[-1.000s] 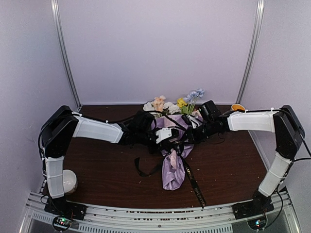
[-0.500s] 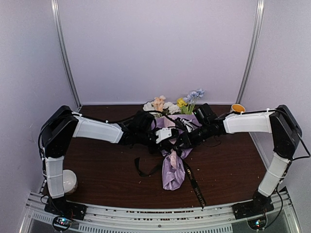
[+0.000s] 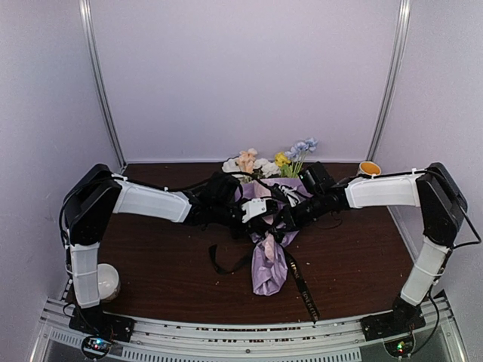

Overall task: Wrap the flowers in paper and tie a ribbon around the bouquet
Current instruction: Cross the half-tied ribbon over the folded bouquet.

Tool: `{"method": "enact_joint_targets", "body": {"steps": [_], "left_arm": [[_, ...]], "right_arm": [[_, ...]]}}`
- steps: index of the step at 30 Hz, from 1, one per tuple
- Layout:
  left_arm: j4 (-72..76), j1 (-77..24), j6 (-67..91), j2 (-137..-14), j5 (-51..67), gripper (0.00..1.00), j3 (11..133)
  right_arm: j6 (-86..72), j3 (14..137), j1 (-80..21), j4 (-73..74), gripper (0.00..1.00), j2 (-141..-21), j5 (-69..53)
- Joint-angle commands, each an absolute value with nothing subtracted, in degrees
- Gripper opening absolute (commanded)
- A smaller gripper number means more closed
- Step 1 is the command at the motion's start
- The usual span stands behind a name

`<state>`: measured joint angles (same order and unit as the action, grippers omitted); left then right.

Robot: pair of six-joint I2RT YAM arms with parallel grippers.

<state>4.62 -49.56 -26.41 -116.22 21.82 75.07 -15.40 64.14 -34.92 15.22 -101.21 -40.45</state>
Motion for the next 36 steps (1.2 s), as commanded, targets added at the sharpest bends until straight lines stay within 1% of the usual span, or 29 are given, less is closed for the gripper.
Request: {"method": "enact_joint_targets", "body": {"steps": [1,7,9,10,15,17,18,22,25,27,30,33,36], "left_arm": [[5.80,-49.75,-25.64,-114.68,21.57,0.00,75.39],[4.18,-49.58,-25.88,-113.37,20.66,0.00,75.37],[3.05,-49.44,-26.66,-112.73,20.37,0.06,75.37],[2.52,-49.36,-26.82,-112.51,20.50,0.11,75.41],[-1.93,-48.60,-27.74,-110.01,22.22,0.43,76.37],[-5.78,-47.78,-28.21,-108.22,24.64,0.53,77.41],[-7.65,-47.45,-28.70,-107.36,25.80,0.56,77.58],[-14.64,-44.69,-31.69,-105.33,25.71,0.59,76.61],[-19.58,-41.97,-33.03,-105.81,23.69,0.68,76.09],[-20.18,-40.98,-33.51,-106.33,21.97,0.73,75.27],[-21.62,-40.63,-35.17,-107.92,23.92,0.79,75.07],[-22.27,-40.65,-34.05,-112.15,24.90,0.81,76.91],[-19.94,-40.70,-31.00,-114.37,23.96,0.81,78.26]], "right_arm": [[-15.11,64.45,-35.19,16.28,0.00,-100.23,-37.56],[-15.41,64.45,-34.99,17.37,0.00,-97.68,-34.83],[-15.63,64.26,-34.89,17.41,0.00,-97.40,-34.31],[-15.76,64.18,-34.82,17.33,0.00,-97.31,-34.22],[-16.60,63.54,-34.80,16.42,0.00,-96.93,-33.92],[-17.14,62.92,-34.80,15.57,0.00,-96.64,-34.08],[-17.31,62.81,-34.82,15.45,0.00,-96.60,-34.03],[-17.87,62.76,-34.89,15.16,0.00,-96.81,-34.11],[-18.17,62.57,-34.89,14.81,0.00,-96.72,-34.43],[-18.32,62.37,-34.89,14.55,0.00,-96.68,-34.39],[-18.86,62.31,-34.89,14.25,0.00,-96.70,-34.21],[-19.30,62.20,-34.89,13.83,0.00,-96.47,-34.02],[-19.66,61.84,-34.92,13.50,0.00,-96.03,-33.76]]}}
